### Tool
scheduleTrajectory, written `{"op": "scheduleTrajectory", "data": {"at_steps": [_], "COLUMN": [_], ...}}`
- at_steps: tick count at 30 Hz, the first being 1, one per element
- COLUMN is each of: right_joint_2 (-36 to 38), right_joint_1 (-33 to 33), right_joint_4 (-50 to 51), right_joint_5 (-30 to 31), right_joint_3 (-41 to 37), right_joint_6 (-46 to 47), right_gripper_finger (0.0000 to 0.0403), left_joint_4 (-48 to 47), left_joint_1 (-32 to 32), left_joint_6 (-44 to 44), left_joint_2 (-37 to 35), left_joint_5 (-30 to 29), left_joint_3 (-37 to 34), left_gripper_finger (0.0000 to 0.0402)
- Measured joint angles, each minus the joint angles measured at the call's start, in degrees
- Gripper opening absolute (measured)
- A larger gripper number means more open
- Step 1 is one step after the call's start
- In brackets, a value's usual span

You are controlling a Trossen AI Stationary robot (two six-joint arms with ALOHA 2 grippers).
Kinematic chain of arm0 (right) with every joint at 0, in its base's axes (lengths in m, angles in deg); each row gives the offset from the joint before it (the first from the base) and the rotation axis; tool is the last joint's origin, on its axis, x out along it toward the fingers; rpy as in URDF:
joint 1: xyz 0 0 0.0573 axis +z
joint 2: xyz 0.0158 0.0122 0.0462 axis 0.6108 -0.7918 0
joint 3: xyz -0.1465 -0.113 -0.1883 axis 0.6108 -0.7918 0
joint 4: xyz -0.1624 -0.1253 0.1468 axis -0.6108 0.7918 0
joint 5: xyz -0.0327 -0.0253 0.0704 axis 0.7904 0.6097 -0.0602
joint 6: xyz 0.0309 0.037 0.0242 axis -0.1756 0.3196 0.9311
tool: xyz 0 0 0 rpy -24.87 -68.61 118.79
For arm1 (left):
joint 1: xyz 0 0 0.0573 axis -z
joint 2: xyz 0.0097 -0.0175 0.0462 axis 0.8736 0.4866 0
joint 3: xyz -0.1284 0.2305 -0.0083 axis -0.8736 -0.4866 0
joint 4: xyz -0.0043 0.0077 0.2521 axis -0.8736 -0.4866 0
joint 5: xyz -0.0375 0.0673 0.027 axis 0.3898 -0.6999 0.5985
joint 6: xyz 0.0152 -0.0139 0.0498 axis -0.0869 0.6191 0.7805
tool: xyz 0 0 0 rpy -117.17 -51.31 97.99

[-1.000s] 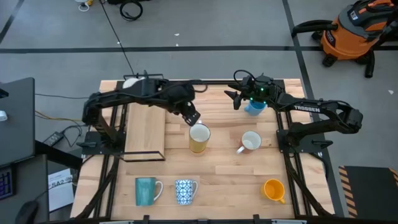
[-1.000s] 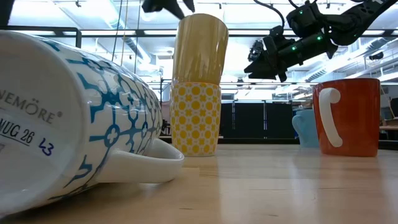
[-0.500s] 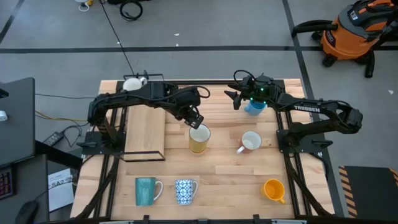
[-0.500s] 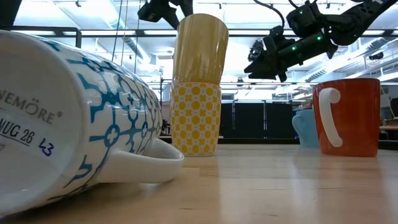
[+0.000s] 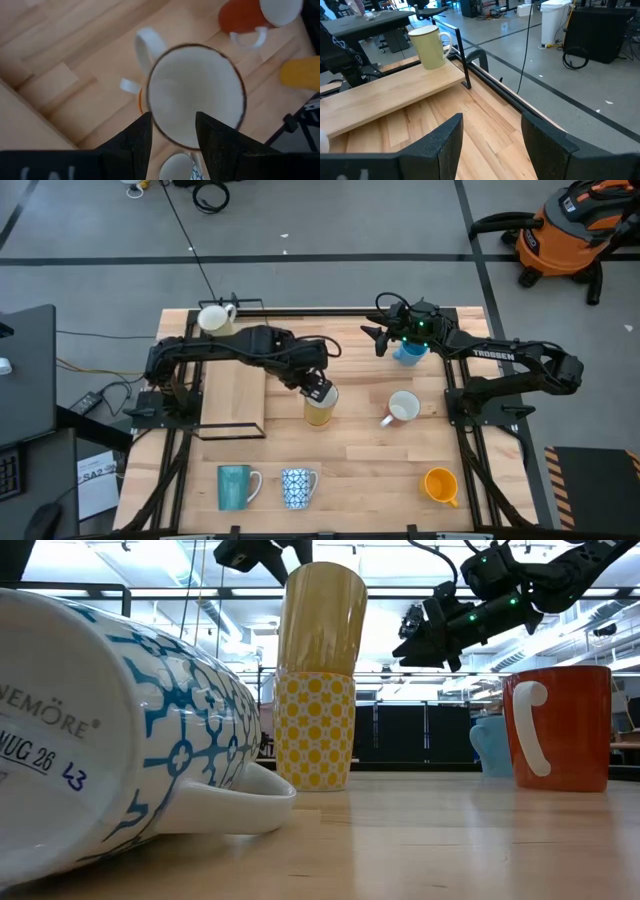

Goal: Place coffee mugs
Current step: Put the yellow mug on the shelf

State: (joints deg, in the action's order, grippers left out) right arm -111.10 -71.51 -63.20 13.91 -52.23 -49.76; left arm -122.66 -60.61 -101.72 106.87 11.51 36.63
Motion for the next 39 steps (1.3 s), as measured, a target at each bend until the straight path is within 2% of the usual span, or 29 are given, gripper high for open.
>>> {"op": "scheduleTrajectory", "data": {"at_steps": [13,21,39], "right_joint_2": [0.0,0.0,0.0], "right_joint_1": [0.1,0.1,0.1], "right_joint_4": [0.9,1.1,1.2], "right_joint_5": [0.0,0.0,0.0], "right_joint_3": [0.0,0.0,0.0], "right_joint_6": [0.0,0.0,0.0], "right_gripper_finger": [0.0207,0.0207,0.0207], "left_joint_4": [-1.3,-1.4,-0.1], "left_joint_1": [0.4,0.4,-0.1], "left_joint_6": [-0.8,-0.7,0.8], "left_joint_2": [2.9,5.1,5.1], "left_joint_5": [0.9,4.2,3.4], "left_joint_3": [0.0,-0.1,-0.1], "left_gripper_finger": [0.0157,0.0157,0.0156]}}
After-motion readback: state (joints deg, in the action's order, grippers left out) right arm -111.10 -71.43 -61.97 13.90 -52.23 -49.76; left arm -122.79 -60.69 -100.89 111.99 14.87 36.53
